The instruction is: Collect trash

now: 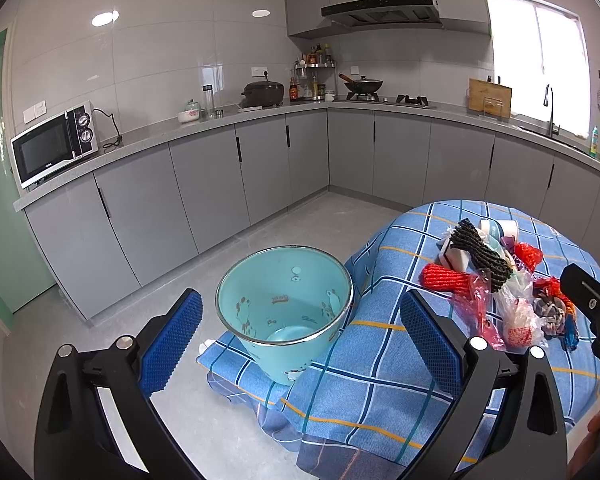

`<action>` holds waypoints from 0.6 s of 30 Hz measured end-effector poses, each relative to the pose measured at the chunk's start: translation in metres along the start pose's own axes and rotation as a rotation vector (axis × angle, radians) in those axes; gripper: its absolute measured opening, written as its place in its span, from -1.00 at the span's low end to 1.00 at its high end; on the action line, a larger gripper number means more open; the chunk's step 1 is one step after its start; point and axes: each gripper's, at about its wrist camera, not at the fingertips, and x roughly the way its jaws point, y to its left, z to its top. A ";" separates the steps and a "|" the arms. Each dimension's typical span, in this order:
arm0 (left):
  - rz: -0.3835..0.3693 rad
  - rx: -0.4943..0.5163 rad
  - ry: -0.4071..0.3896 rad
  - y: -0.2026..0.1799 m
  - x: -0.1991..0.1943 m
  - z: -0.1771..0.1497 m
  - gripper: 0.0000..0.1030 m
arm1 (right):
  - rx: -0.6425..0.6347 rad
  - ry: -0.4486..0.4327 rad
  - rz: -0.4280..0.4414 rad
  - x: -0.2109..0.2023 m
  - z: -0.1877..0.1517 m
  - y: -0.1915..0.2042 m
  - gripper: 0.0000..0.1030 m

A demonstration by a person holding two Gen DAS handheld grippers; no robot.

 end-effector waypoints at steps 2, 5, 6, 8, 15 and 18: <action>0.000 0.004 0.001 -0.001 0.001 0.000 0.89 | 0.001 -0.001 0.000 0.000 0.000 0.000 0.92; -0.001 0.003 0.001 -0.001 0.000 0.000 0.89 | 0.001 0.001 0.000 0.000 0.000 0.000 0.92; -0.001 0.003 0.001 -0.001 0.000 0.000 0.89 | 0.000 0.001 0.000 0.000 0.000 0.000 0.92; -0.003 0.003 0.001 -0.001 0.001 0.000 0.89 | 0.001 0.002 0.000 0.001 0.000 -0.001 0.92; 0.002 0.003 -0.001 -0.002 0.001 0.000 0.89 | 0.001 -0.002 -0.007 0.001 0.000 -0.001 0.92; 0.001 0.002 -0.004 -0.003 0.000 0.001 0.89 | -0.003 -0.005 -0.024 0.002 0.000 -0.002 0.92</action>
